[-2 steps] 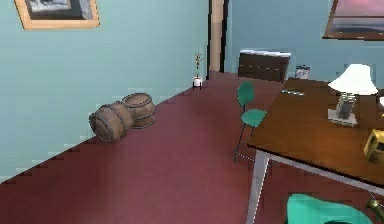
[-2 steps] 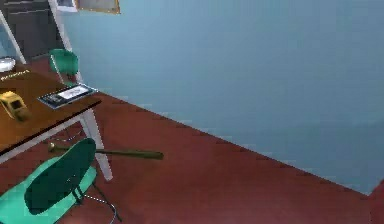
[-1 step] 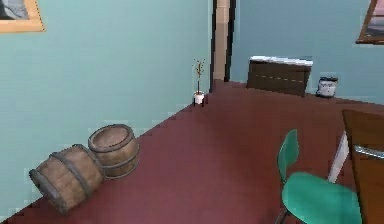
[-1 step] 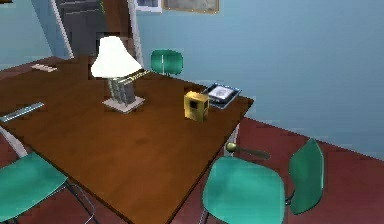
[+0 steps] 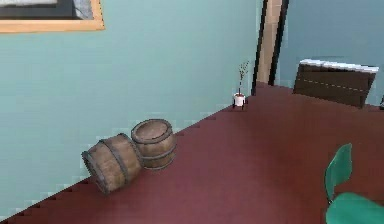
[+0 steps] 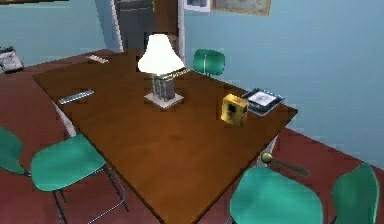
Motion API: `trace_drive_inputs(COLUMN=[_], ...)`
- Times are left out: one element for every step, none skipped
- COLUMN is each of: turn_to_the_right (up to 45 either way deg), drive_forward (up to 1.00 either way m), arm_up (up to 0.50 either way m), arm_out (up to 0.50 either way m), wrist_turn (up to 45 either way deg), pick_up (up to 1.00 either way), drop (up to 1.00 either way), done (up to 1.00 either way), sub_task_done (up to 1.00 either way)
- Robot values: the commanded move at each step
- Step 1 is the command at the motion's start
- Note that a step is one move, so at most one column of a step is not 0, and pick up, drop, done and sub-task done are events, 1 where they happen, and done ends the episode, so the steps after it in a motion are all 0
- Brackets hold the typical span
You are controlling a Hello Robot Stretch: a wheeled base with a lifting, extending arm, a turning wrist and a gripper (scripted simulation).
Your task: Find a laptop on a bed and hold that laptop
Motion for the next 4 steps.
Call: trace_drive_inputs(turn_to_the_right=[0.0, 15.0, 0.0, 6.0], drive_forward=[0.05, 0.00, 0.90, 0.00], arm_up=[0.00, 0.00, 0.00, 0.00], arm_out=[0.00, 0.00, 0.00, 0.00], wrist_turn=[0.0, 0.0, 0.0, 0.0], pick_up=[0.00, 0.00, 0.00, 0.00], drop=[0.00, 0.00, 0.00, 0.00], done=[0.00, 0.00, 0.00, 0.00], sub_task_done=[0.00, 0.00, 0.00, 0.00])
